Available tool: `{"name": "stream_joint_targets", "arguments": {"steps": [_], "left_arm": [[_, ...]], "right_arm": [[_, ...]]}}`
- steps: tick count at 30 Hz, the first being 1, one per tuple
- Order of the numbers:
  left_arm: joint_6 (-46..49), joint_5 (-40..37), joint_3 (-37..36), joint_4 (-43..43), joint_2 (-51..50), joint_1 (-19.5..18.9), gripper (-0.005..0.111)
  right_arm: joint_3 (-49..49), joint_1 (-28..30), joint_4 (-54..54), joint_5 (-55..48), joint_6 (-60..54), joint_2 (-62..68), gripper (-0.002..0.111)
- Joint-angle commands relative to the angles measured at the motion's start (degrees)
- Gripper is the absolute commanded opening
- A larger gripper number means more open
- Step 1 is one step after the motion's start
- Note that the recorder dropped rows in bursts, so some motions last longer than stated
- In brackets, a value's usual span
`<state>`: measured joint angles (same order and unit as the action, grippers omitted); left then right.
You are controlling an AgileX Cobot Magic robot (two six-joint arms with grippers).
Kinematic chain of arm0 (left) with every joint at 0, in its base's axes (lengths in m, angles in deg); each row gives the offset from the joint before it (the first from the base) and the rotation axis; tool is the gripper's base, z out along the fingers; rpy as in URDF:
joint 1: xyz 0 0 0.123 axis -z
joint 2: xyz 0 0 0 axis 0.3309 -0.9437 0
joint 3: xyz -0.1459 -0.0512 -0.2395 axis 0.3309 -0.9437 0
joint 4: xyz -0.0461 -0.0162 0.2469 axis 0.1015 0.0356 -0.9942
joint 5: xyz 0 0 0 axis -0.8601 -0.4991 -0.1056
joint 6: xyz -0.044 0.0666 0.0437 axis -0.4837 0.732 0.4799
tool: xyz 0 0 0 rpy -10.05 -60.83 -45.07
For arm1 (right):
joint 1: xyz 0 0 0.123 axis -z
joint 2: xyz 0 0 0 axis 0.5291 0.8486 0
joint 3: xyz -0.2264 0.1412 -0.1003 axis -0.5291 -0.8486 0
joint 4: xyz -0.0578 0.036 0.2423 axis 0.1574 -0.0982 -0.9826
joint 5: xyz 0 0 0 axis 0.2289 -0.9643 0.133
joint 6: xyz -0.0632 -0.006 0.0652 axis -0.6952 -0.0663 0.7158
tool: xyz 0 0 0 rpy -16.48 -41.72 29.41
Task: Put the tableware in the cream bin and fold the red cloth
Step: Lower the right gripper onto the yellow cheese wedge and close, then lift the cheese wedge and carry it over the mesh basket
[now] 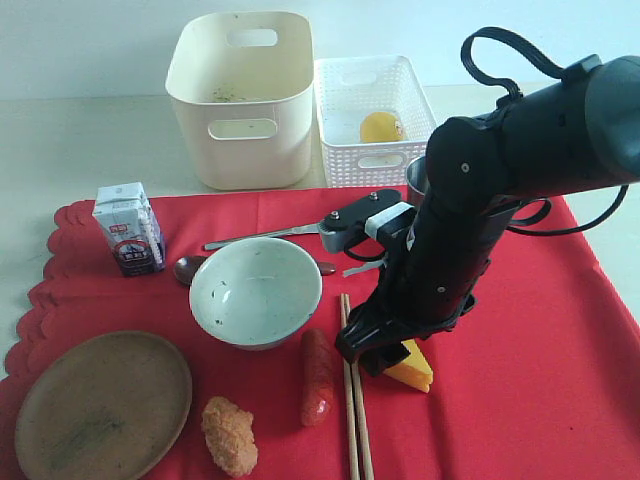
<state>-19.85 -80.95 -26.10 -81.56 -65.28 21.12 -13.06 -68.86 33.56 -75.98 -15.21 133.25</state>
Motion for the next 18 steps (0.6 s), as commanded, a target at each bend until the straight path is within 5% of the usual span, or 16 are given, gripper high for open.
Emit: {"name": "stream_joint_targets", "arguments": {"steps": [1,12,18], "left_arm": [[0.1,0.7,-0.1,-0.1,0.3,-0.1,0.0],[0.1,0.7,-0.1,-0.1,0.3,-0.1,0.0],[0.1,0.7,-0.1,-0.1,0.3,-0.1,0.0]], "right_arm": [[-0.3,-0.1,0.6,0.6,0.2,0.0,0.058],[-0.2,-0.1,0.5,0.3,0.2,-0.1,0.001],[0.1,-0.1,0.5,-0.7,0.2,-3.2,0.0]]}}
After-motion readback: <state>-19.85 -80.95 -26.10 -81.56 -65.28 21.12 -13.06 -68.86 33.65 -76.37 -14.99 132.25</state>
